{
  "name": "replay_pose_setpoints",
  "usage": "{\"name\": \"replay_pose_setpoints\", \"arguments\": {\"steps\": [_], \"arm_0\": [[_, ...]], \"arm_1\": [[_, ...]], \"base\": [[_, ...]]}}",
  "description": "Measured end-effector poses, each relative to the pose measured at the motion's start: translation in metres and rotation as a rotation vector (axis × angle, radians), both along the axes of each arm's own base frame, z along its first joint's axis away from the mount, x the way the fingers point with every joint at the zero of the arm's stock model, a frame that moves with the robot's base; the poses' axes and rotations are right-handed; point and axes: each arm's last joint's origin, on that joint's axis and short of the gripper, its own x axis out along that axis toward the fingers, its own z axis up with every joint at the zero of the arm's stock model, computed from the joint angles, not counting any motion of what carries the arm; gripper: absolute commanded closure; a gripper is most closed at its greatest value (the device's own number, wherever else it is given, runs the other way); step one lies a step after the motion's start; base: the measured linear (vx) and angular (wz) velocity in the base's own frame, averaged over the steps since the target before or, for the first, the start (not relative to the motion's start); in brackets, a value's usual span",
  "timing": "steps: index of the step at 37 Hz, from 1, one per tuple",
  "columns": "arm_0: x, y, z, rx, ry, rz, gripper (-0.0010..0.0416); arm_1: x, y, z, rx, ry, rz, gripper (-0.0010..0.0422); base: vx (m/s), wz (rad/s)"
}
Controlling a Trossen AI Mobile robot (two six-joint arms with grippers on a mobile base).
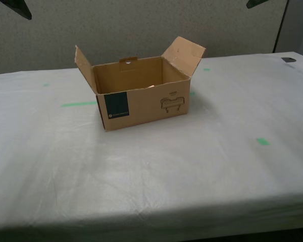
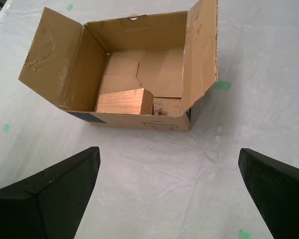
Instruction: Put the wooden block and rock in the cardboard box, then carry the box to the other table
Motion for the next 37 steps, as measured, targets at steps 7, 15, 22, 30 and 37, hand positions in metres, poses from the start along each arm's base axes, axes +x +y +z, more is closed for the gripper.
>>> {"name": "replay_pose_setpoints", "arguments": {"steps": [7, 15, 22, 30, 37], "arm_0": [[0.0001, -0.0001, 0.0, 0.0, 0.0, 0.0, 0.0018], [0.0, -0.0001, 0.0, 0.0, 0.0, 0.0, 0.0018], [-0.0001, 0.0, 0.0001, 0.0, 0.0, 0.0, 0.0019], [0.0, -0.0001, 0.0, 0.0, 0.0, 0.0, 0.0019], [0.0, -0.0001, 0.0001, 0.0, 0.0, 0.0, 0.0018]], "arm_1": [[0.0, 0.0, 0.0, 0.0, 0.0, 0.0, 0.0021], [0.0, 0.0, 0.0, 0.0, 0.0, 0.0, 0.0021], [0.0, 0.0, 0.0, 0.0, 0.0, 0.0, 0.0021], [0.0, 0.0, 0.0, 0.0, 0.0, 0.0, 0.0021], [0.0, 0.0, 0.0, 0.0, 0.0, 0.0, 0.0021]], "base": [[0.0, 0.0], [0.0, 0.0], [0.0, 0.0], [0.0, 0.0], [0.0, 0.0]]}}
